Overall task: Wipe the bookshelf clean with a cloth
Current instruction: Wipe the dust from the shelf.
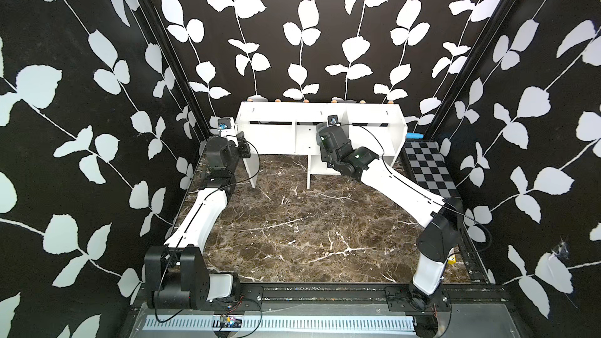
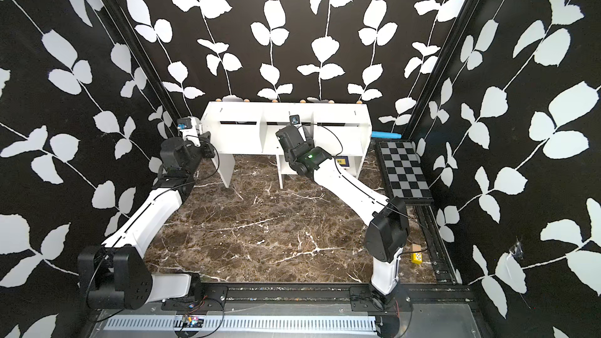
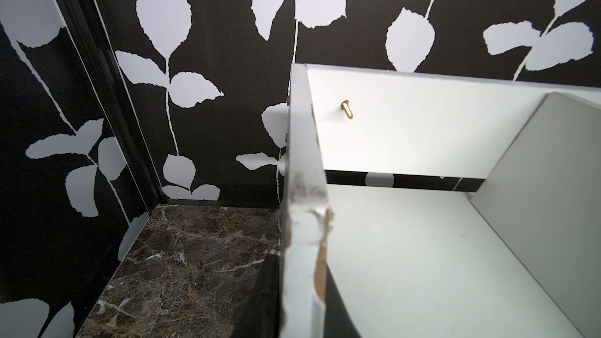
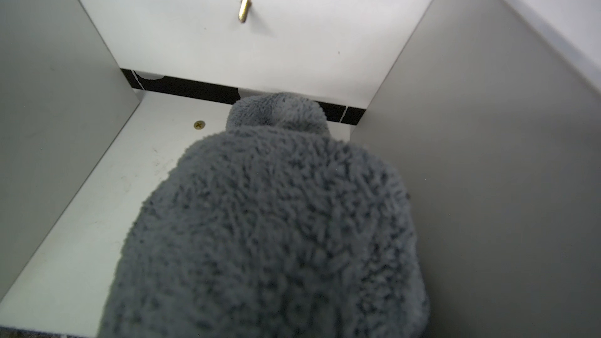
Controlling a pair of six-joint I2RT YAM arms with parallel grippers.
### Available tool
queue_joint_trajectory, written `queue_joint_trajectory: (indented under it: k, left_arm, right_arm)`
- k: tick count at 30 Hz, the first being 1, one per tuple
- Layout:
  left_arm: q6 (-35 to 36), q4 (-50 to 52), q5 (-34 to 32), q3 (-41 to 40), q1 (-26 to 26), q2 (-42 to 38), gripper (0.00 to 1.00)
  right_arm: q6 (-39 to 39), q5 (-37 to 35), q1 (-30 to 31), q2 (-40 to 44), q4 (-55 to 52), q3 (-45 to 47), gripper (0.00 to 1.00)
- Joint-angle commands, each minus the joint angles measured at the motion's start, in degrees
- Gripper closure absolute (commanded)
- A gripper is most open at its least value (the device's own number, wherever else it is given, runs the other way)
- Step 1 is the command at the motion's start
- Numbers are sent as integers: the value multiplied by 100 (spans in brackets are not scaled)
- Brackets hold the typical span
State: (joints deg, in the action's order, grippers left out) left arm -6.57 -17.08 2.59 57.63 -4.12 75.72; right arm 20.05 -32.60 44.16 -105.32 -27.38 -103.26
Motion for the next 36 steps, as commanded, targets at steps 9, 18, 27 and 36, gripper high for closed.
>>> queue_joint_trajectory:
  k: [9,18,27,36]
  left_arm:
    - [-754,-103,640,-75,-221,-127,100]
    - [-776,-115,668,-68,-221,-94,100]
    - [-844,-148,746,-58,-221,-43,100]
    - [-763,-117,701,-72,-228,-102,100]
  right_arm:
    - [-319,511,246,-1379,-969,-2247,100]
    - [-112,1327,357,-555,-27,-548,100]
    - [141,1137,321,-183,107,-172,100]
    - [81,649,254,-1714,-1296,-2850,100]
